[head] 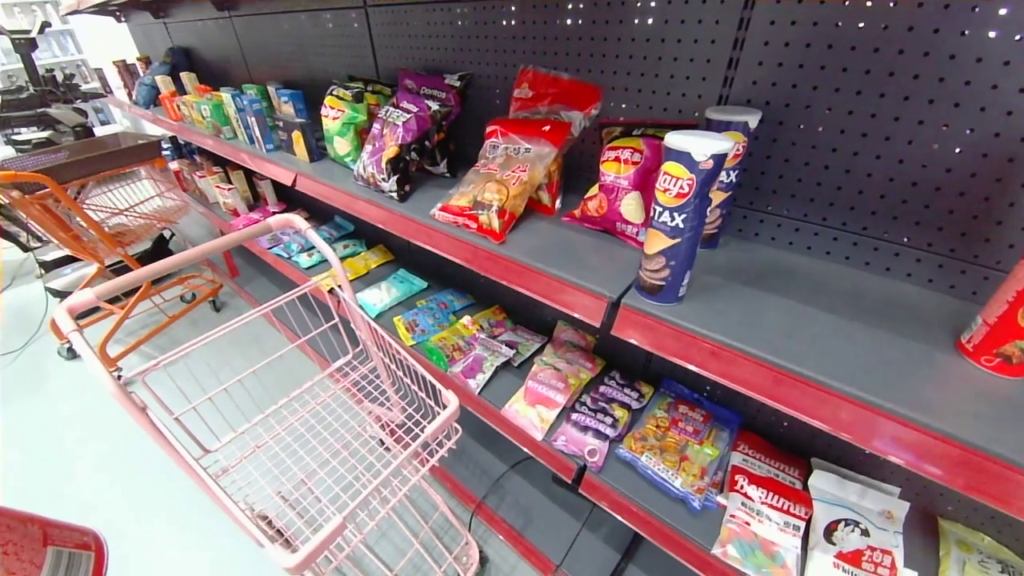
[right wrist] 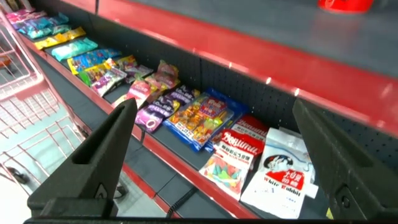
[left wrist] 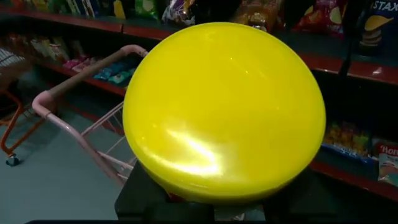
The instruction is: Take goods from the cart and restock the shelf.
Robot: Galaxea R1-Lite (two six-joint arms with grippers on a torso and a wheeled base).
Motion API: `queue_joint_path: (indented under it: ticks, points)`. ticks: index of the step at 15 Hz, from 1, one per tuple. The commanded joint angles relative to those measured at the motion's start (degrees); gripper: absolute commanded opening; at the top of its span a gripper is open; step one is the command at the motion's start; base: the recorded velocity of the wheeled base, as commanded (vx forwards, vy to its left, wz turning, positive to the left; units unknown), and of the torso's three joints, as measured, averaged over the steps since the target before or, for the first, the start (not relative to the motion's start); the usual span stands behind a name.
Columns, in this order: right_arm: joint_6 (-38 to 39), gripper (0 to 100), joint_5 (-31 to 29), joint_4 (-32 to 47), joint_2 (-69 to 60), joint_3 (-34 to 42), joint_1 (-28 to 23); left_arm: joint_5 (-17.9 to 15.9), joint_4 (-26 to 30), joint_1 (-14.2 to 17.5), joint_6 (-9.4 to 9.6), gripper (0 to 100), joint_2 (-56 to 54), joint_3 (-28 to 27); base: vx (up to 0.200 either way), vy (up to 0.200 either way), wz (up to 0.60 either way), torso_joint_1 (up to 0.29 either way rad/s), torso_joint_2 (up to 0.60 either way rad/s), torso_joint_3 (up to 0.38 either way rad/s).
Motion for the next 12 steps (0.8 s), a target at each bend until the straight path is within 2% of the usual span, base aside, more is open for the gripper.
queue_joint_path:
  ticks: [1,4,7,9,10,12]
  points:
    - [0.0,100,0.0,0.1,0.0,0.0,0.1,0.0,0.0,0.0,0.17,0,-1.4,1.6,0.000,0.000,0.00,0.266,-0.62,-0.364]
    - [0.0,100,0.0,0.0,0.0,0.0,0.1,0.4,0.9,0.2,1.40,0,-2.3,1.9,0.000,0.000,0.00,0.198,-0.47,-0.279]
    - [0.1,100,0.0,0.0,0.0,0.0,0.1,0.4,0.9,0.2,1.57,0,-2.4,2.4,0.000,0.000,0.00,0.168,-0.39,-0.227]
    - [0.2,100,0.0,0.0,0.0,0.0,0.0,1.1,0.9,0.4,2.19,0,-3.2,2.7,0.000,0.000,0.00,0.056,-0.12,-0.063]
    - [0.0,100,0.0,0.0,0.0,0.0,0.0,1.7,1.2,0.5,3.68,0,-3.8,2.8,0.000,0.000,-0.60,0.017,-0.02,-0.022]
    - [0.2,100,0.0,0.0,0.0,0.0,0.0,1.8,1.9,0.5,4.12,0,-3.9,2.9,0.000,0.000,-0.60,0.010,0.00,-0.005]
